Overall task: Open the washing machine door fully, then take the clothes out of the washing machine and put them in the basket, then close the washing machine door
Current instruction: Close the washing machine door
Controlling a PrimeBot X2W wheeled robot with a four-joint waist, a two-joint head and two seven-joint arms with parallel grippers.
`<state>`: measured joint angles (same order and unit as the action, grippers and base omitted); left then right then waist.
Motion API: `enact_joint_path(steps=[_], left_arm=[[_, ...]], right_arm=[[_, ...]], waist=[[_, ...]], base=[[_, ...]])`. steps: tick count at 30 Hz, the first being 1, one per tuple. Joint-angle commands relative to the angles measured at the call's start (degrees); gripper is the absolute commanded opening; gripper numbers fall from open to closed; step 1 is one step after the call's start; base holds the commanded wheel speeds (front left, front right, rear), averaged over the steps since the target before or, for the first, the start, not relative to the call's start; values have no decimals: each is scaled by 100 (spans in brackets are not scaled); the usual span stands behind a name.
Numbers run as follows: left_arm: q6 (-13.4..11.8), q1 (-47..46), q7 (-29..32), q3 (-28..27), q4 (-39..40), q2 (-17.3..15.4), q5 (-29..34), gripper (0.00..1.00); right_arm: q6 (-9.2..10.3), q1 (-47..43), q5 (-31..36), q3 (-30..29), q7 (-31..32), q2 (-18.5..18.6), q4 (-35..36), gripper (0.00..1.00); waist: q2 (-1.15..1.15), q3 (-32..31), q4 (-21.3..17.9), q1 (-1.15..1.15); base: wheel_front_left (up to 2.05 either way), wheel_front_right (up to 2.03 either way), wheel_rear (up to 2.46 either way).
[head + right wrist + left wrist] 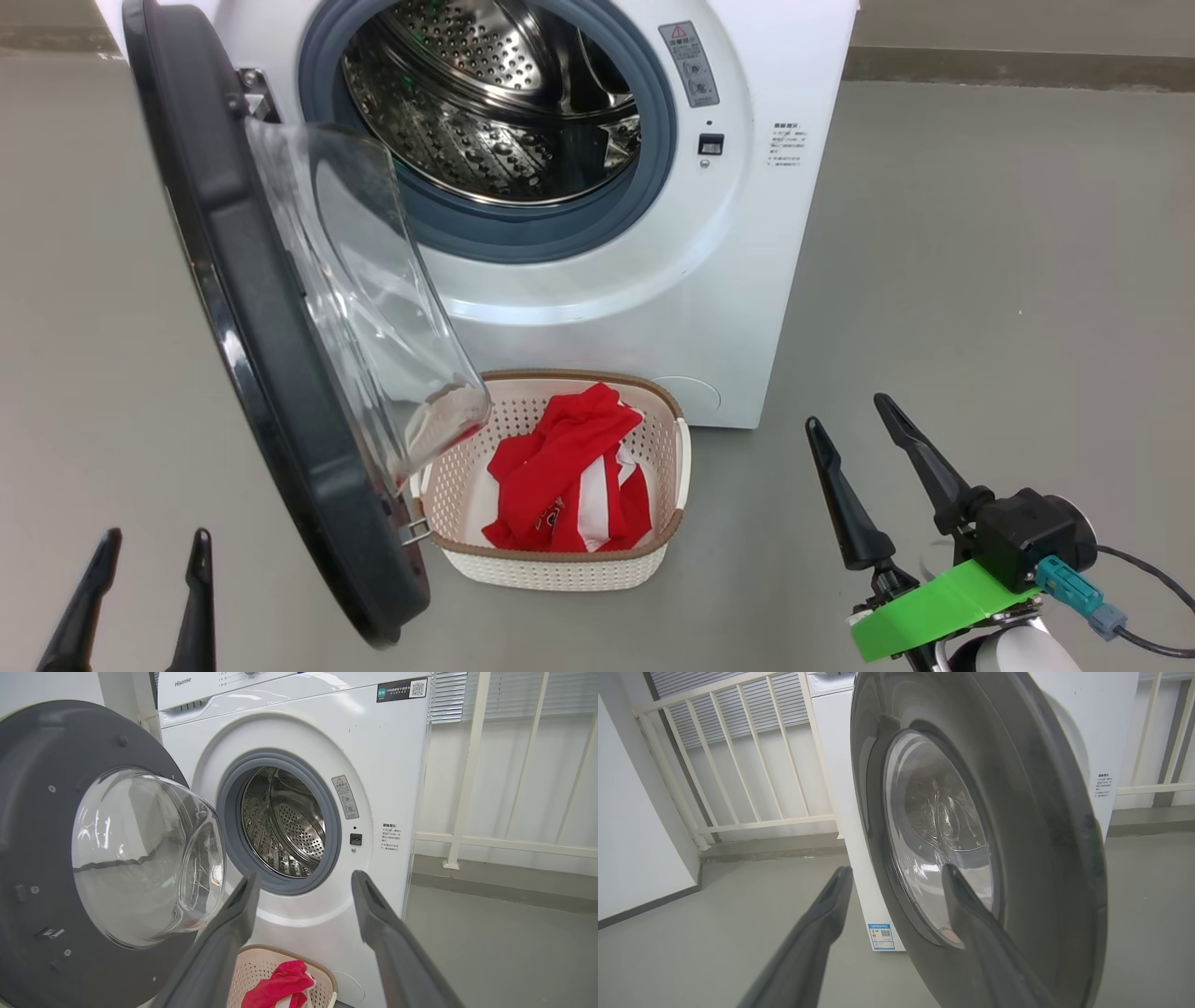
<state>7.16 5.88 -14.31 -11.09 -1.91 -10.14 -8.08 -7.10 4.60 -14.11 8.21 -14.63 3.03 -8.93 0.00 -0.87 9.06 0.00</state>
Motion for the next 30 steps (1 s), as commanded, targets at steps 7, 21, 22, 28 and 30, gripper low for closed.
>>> enact_joint_path(steps=[7,21,22,28,30], left_arm=[[32,-320,-69,-319,5,164,-720,0],[-475,-1485,1900,-835,586,697,-5202,0],[-643,-1558,2081,-854,670,708,-5647,0],[-1580,-1789,2814,-791,982,723,-7622,0],[-1802,-1774,2967,-743,1099,724,-7826,0]], right_arm=[[-39,73,-18,110,-37,-15,149,100],[-39,14,-40,145,-37,-15,102,100],[-39,17,-42,152,-37,-15,98,100],[-39,23,-37,175,-37,-15,100,100],[-39,29,-28,178,-37,-15,100,100]], waist=[[0,-40,-5,0],[0,-79,-30,0],[0,-77,-45,0],[0,-45,-156,0],[0,-23,-201,0]], base=[[0,0,0],[0,0,0],[0,0,0],[0,0,0],[0,0,0]])
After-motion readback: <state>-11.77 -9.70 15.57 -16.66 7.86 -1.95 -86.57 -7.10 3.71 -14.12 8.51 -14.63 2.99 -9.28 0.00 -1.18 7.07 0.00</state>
